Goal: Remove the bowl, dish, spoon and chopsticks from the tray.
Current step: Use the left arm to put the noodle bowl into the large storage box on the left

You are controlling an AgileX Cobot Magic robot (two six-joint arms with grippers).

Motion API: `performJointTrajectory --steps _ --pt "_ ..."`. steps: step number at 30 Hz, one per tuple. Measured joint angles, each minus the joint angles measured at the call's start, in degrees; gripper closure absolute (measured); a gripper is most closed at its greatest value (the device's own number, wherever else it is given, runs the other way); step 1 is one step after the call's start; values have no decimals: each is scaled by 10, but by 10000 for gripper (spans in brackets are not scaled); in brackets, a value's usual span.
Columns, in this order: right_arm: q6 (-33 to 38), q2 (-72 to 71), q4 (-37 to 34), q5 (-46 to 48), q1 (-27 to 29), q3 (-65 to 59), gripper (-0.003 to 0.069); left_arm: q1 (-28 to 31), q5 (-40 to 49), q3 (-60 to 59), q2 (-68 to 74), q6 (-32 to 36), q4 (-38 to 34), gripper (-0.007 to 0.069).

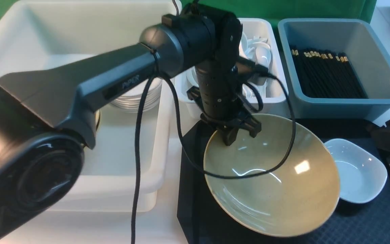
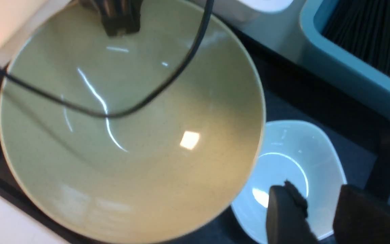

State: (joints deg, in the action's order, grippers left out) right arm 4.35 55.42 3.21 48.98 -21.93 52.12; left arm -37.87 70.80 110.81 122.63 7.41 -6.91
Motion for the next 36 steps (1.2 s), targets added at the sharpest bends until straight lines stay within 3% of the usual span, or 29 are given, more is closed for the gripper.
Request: performJointTrajectory --steps 2,7,10,14,17,22,27,30,36 --pt "0 0 -3 1 0 0 417 -2 1 1 -44 16 -25 617" --pt "20 0 -25 4 0 1 417 18 8 3 -125 29 -27 614" --pt "74 0 -90 33 0 24 435 66 11 -5 -196 28 -36 619" --pt "141 2 -168 60 0 84 529 135 13 -36 -261 26 -57 618" --pt "180 10 -213 62 -9 152 619 238 19 -94 -334 25 -101 618" --pt "198 38 -222 63 -60 205 625 444 -12 -226 -447 1 -139 618" --pt "207 71 -224 69 -101 206 625 566 -82 -336 -485 -8 -134 618" --pt "208 91 -224 70 -121 206 625 599 -130 -403 -482 2 -126 618" --pt "209 112 -224 68 -129 206 625 604 -225 -469 -431 13 -110 615"
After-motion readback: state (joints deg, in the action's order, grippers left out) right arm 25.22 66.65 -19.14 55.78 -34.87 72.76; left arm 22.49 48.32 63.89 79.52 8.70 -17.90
